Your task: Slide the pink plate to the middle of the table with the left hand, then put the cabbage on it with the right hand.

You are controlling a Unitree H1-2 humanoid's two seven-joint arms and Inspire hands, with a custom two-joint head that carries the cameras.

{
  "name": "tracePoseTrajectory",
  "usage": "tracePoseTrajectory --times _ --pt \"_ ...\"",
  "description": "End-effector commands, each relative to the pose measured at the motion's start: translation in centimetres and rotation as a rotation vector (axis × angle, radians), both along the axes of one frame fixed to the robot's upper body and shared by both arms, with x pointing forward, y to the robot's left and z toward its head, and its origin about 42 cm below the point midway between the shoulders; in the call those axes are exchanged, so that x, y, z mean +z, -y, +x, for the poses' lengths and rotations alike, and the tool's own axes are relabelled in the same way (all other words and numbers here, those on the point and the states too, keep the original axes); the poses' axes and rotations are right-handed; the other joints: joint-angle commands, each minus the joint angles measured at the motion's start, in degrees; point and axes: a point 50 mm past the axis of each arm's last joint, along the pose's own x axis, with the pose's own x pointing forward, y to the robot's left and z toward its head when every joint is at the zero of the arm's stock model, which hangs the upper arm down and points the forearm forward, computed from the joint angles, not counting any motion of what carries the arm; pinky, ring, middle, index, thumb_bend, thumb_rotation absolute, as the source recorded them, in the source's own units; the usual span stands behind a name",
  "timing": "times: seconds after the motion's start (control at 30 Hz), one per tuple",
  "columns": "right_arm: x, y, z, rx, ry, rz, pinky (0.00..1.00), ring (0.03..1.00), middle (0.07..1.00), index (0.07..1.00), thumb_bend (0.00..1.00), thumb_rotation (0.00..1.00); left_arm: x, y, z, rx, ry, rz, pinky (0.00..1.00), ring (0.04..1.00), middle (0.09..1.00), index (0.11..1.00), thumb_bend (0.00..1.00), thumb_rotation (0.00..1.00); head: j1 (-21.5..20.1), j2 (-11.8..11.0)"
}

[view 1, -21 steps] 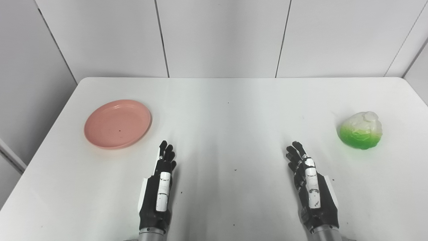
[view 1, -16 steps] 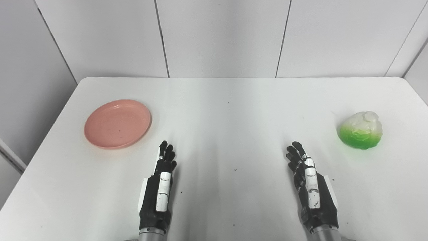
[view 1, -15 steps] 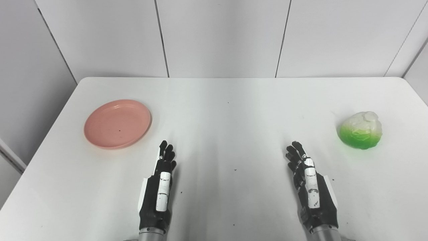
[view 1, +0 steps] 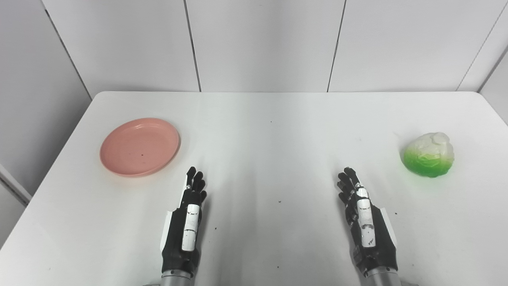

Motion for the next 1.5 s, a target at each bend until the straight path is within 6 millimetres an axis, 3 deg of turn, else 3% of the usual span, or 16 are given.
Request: tracePoseTrajectory --times 0.0,0.4,1.07,1.47 --pt "-1.1 1.0 -3.2 -0.025 -0.053 -0.009 1.00 0.954 0.934 0.939 0.80 1.00 -0.9 -2.0 -2.7 -0.001 -0.044 0.054 1.00 1.000 0.998 1.000 0.81 0.96 0.14 0.07" --pt "-1.3 1.1 -3.3 -0.020 -0.057 -0.010 1.00 0.959 0.938 0.940 0.81 1.00 -1.0 -1.9 -2.7 -0.003 -0.041 0.047 1.00 1.000 0.999 1.000 0.80 0.96 0.96 -0.62" --pt "-4.4 4.5 -3.0 -0.022 -0.084 0.006 1.00 0.961 0.940 0.936 0.79 1.00 -3.7 1.7 -2.4 0.021 -0.022 0.096 1.00 0.982 0.994 1.000 0.79 0.99 13.52 -9.40" --pt "-6.0 5.3 -2.6 -0.009 -0.091 0.007 1.00 0.968 0.953 0.967 0.79 1.00 -5.2 2.5 -2.2 0.015 -0.005 0.105 1.00 0.982 0.997 1.000 0.75 1.00 15.40 -13.57"
